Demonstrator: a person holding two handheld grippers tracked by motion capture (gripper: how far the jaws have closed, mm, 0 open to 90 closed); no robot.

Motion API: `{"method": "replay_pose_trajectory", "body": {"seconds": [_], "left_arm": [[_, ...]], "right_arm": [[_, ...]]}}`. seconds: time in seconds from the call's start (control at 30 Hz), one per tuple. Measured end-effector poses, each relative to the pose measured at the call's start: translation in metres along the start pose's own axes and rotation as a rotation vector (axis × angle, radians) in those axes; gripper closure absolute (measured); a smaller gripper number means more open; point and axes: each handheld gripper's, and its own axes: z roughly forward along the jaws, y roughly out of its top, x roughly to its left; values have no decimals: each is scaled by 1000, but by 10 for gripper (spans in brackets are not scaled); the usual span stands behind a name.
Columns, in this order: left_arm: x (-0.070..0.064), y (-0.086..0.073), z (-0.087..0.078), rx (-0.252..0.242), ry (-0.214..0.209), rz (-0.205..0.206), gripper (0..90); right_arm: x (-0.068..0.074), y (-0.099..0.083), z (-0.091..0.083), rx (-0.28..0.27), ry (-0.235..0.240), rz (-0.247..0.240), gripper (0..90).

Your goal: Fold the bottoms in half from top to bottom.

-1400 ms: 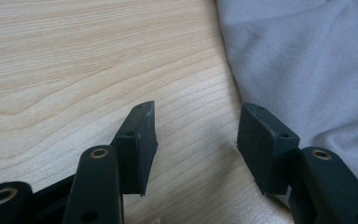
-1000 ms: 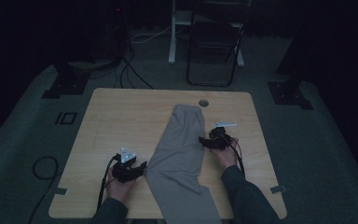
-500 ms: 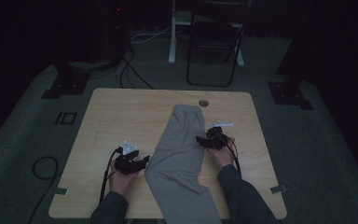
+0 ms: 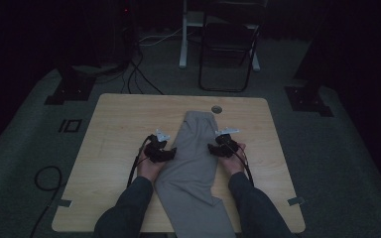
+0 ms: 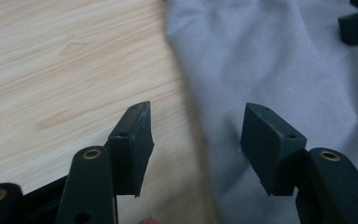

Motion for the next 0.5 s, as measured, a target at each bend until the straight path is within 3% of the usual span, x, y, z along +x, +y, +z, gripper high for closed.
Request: {"method": "replay_pose_trajectory", "body": {"seconds": [0.13,0.3,0.37,0.43,0.5], "left_arm": [[-5,6,10,10,0,-4,438],[-10,15,25,29,8,-6,438],[-9,16,27,32,10,-9,439],[-8,20,33,39,11,-13,437],[-6,25,37,46,13,-19,438]], "right_arm": [[-11,4,3,-5,-47,0,498],[-40,12,7,18,-125,53,508],[-49,15,7,31,-125,81,508],[-55,17,8,53,-95,111,506],[-55,19,7,67,-78,101,497]]}}
